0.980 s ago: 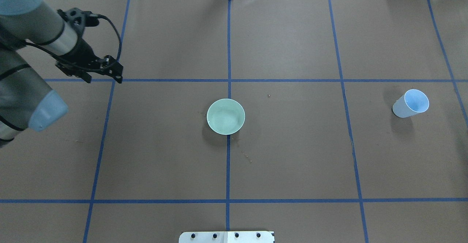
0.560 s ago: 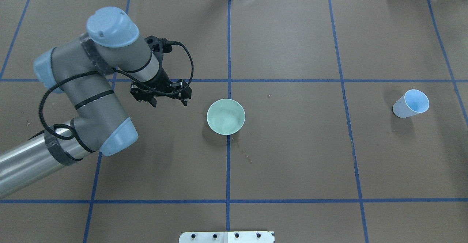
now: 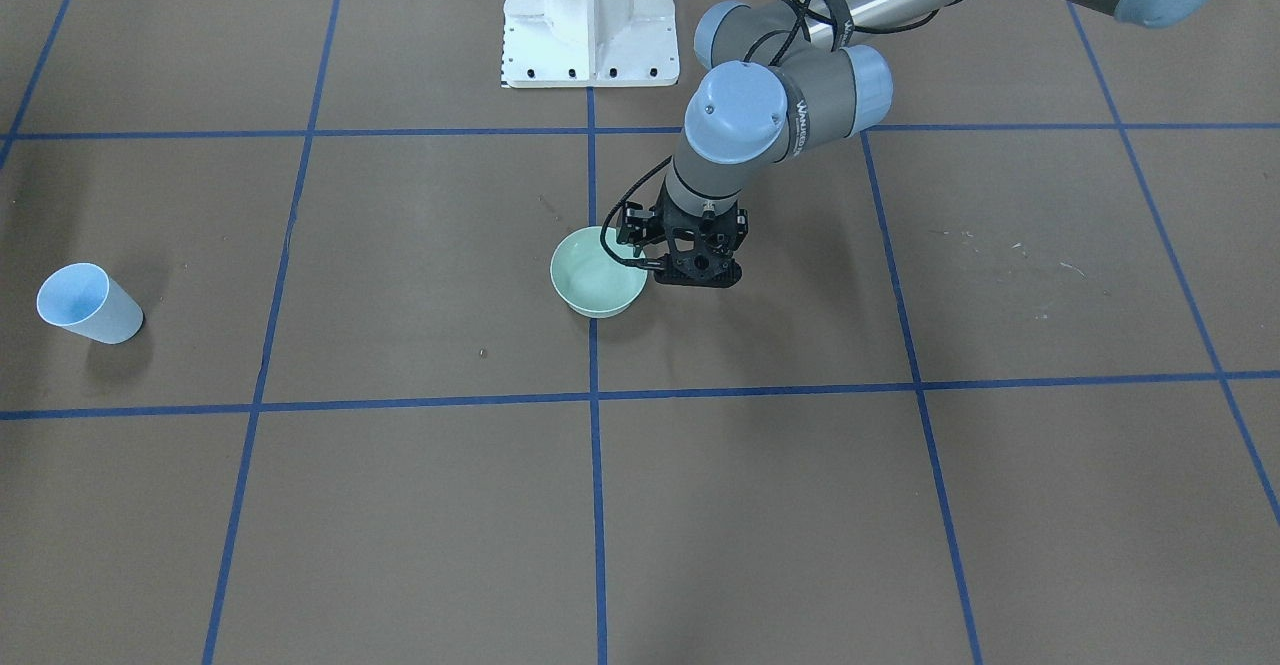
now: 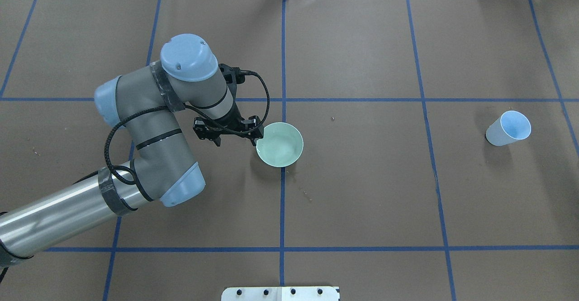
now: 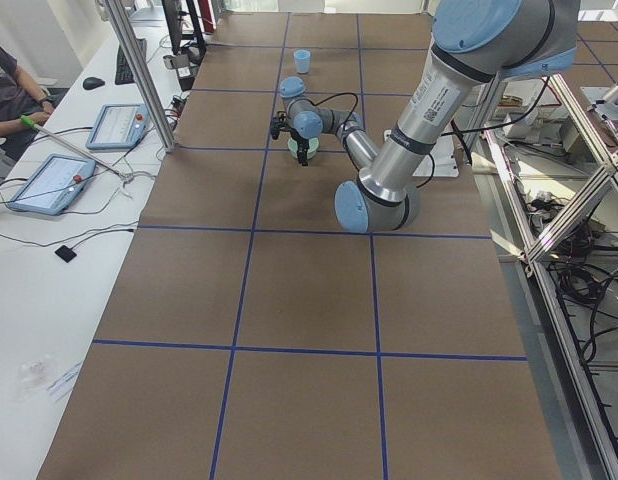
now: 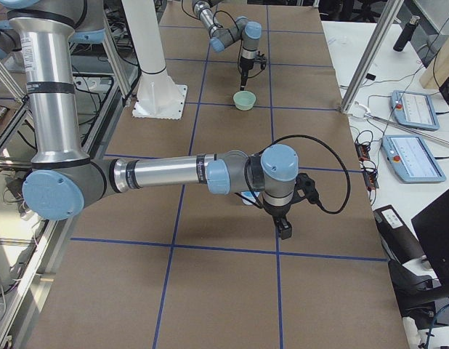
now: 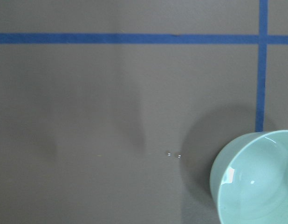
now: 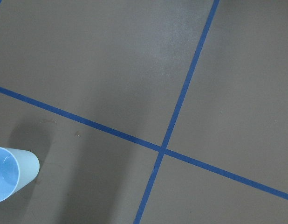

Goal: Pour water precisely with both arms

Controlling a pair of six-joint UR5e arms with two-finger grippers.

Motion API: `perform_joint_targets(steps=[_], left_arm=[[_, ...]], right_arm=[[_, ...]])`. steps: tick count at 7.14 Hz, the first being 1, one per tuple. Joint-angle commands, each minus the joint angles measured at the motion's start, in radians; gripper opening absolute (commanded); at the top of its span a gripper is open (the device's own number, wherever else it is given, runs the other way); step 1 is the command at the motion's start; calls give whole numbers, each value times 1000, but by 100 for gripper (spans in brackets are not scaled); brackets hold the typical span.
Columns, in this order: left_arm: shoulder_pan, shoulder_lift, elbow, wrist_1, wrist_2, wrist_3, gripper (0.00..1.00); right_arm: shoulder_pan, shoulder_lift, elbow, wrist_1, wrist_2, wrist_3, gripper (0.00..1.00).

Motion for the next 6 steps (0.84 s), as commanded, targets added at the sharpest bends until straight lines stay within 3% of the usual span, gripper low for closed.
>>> perform_joint_targets(steps=[1, 3, 4, 6], left_arm=[[2, -38, 40, -14, 2, -2, 87], [-1, -41, 60, -26, 2, -1, 82], [1, -43, 80, -55, 2, -7, 73], [2, -44, 88, -57, 2, -19, 40]], right_arm=[[2, -4, 14, -14, -4, -4, 99], [5, -7, 16, -14, -4, -4, 99], [3, -8, 19, -14, -4, -4, 99], [3, -8, 19, -15, -2, -4, 99]])
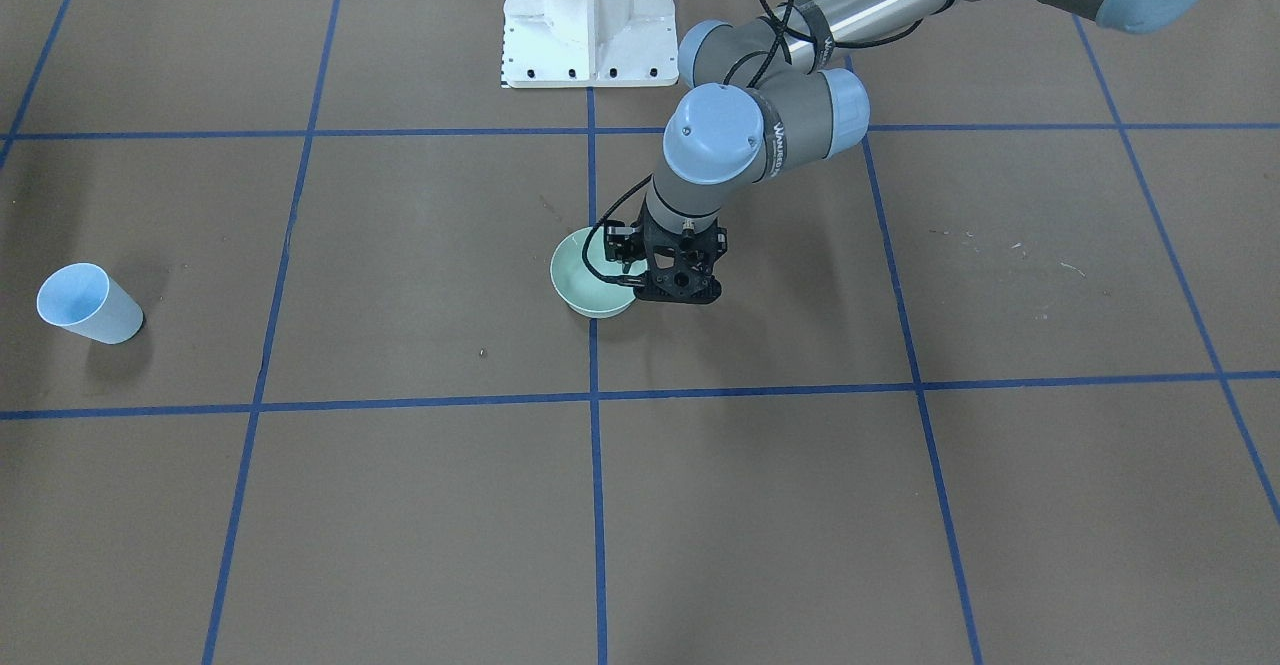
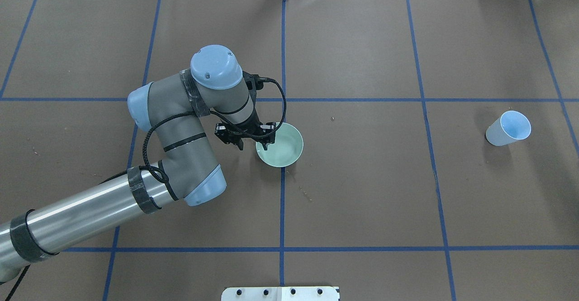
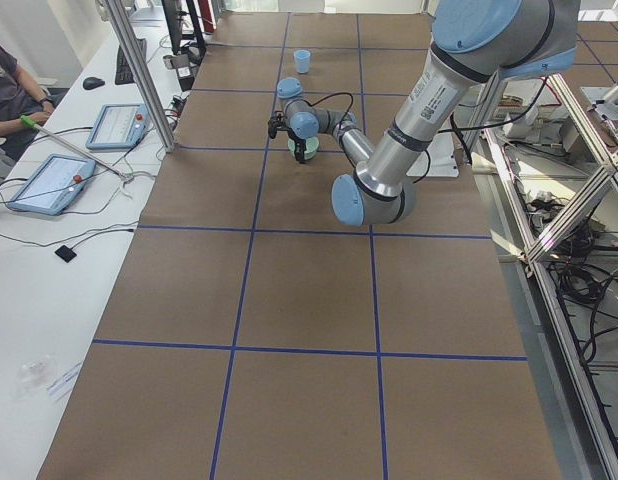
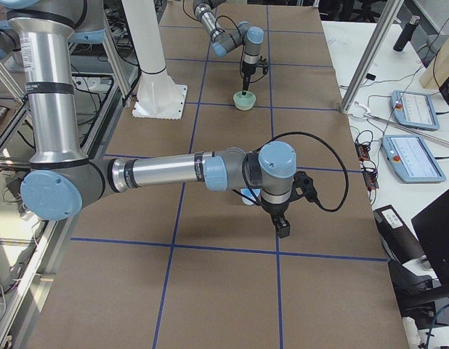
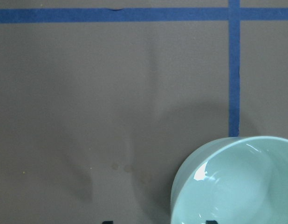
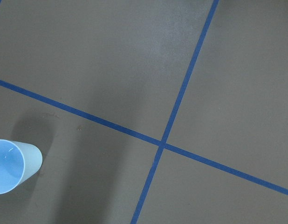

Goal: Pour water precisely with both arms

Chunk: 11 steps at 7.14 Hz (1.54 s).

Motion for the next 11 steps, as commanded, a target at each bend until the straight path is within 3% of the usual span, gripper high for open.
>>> perform_joint_targets(steps=[1, 2, 4, 5, 6, 7, 9, 11], left_arm=[[1, -4, 7, -4, -2, -6, 6], [1, -4, 4, -4, -2, -14, 0], [-31, -3, -39, -2, -11, -34, 0], [-92, 8, -95, 22, -62, -34, 0], [-194, 63, -138, 45, -210, -22, 0], [-259, 172, -210, 36, -250, 15, 0], [-371, 438, -322, 33, -252, 316, 0], [-471, 631, -321, 35, -276, 562, 0]], right_arm=[[0, 1, 1, -13, 9, -2, 99], [0, 3, 5, -29, 13, -2, 99], [0, 0, 5, -30, 13, -3, 99], [-2, -2, 7, -28, 15, -3, 99], [-3, -23, 34, -24, 15, -3, 99], [-12, -39, 71, -20, 17, -2, 100], [-24, -37, 86, -20, 68, 73, 99], [-41, -40, 99, -20, 69, 80, 99]])
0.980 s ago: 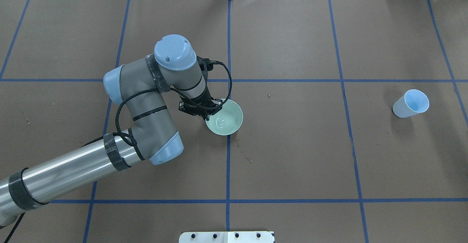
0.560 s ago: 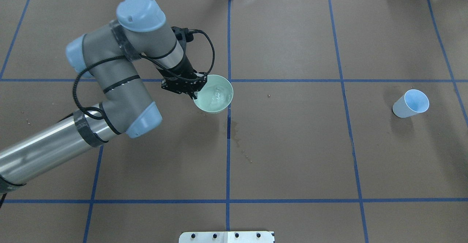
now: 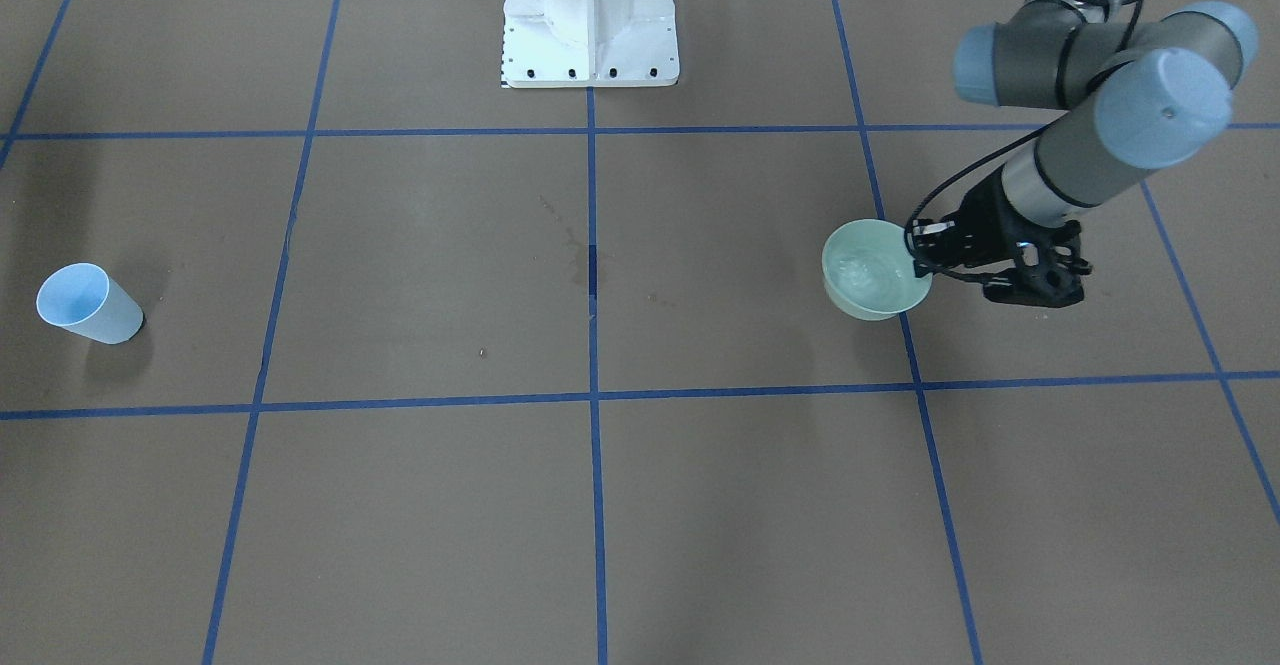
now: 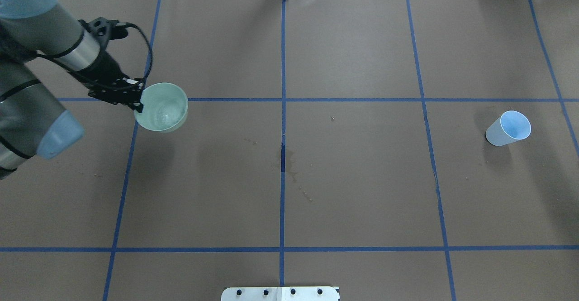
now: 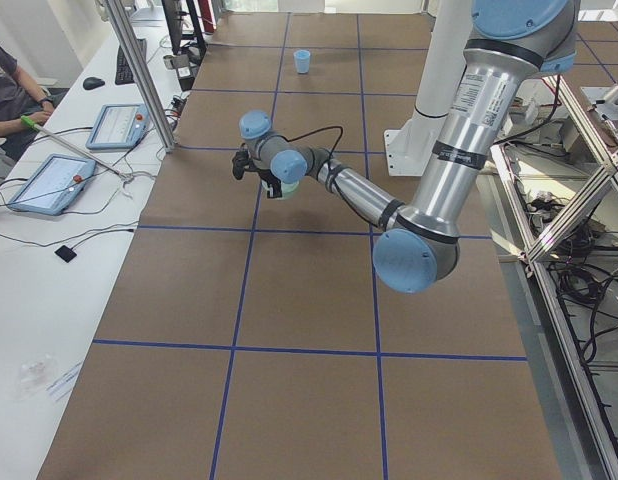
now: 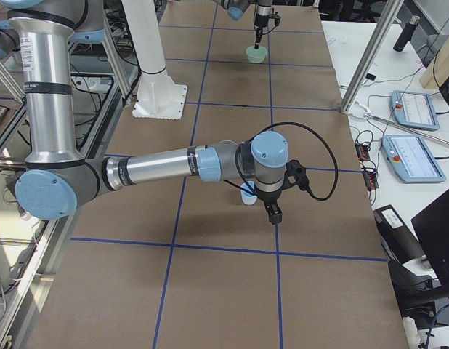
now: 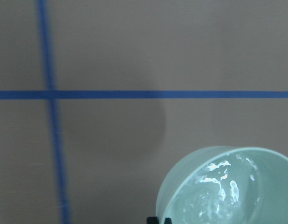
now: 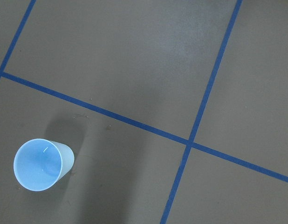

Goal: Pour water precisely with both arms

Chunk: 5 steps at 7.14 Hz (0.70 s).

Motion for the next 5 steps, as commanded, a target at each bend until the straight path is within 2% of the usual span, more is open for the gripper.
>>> perform_joint_targets(steps=[1, 3, 5], left_arm=[[-71, 169, 21, -1, -12, 191, 0], [-80, 216, 61, -25, -12, 178, 0], [-82, 202, 127, -33, -12, 177, 1]], right_arm=[[-8, -4, 10, 1, 2, 7, 99], [-8, -37, 30, 2, 2, 7, 99], [-8, -52, 40, 2, 2, 7, 99]])
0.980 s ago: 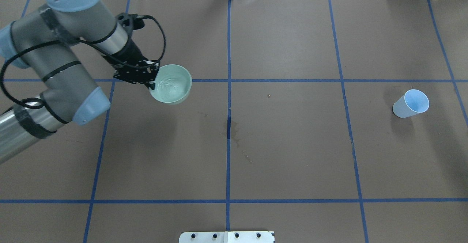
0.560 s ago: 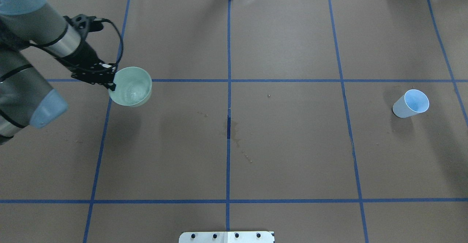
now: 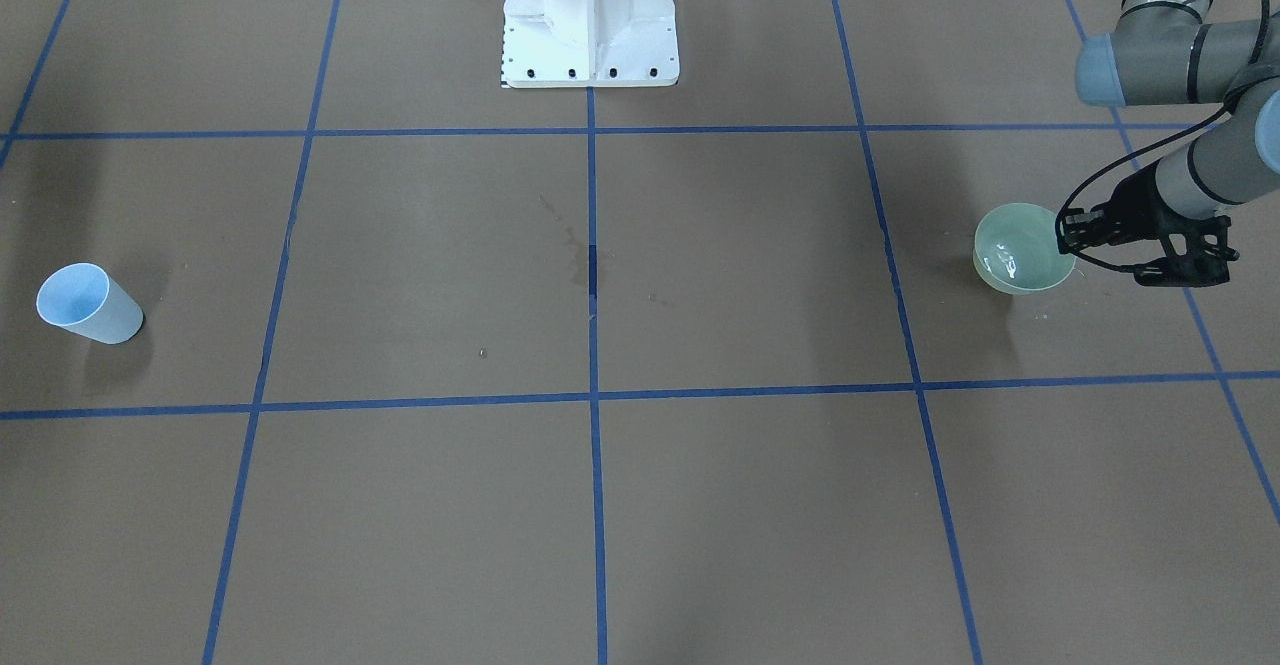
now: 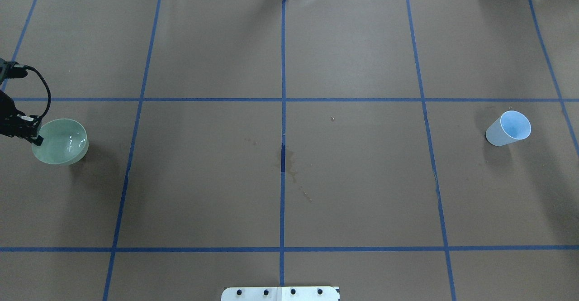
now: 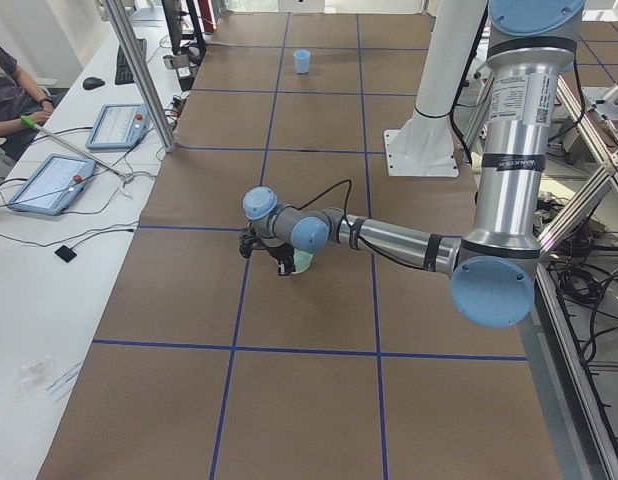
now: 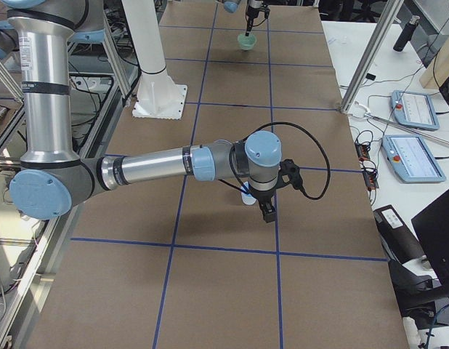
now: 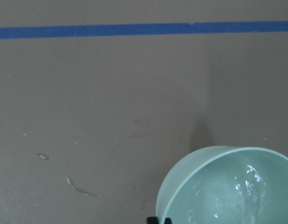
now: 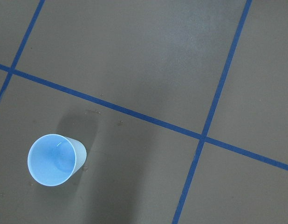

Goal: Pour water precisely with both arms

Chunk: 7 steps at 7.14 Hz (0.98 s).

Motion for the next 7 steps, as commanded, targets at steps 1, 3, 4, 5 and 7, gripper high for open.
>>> perform_joint_targets(steps=[1, 3, 4, 5, 7], left_arm=[[-1, -8, 73, -49, 2, 12, 22], [0, -10, 83, -98, 2, 15, 99], [-35, -11, 74, -97, -3, 18, 100], [-94, -10, 25, -86, -9, 73, 100], [-217, 0, -2, -83, -5, 247, 100]], right_arm=[[0, -11, 15, 0, 0, 0, 99], [0, -12, 21, -1, -6, 3, 99], [0, -12, 20, -1, -12, 8, 99], [-3, -11, 23, 0, -14, 53, 99], [-11, -12, 20, 2, -28, 80, 99]])
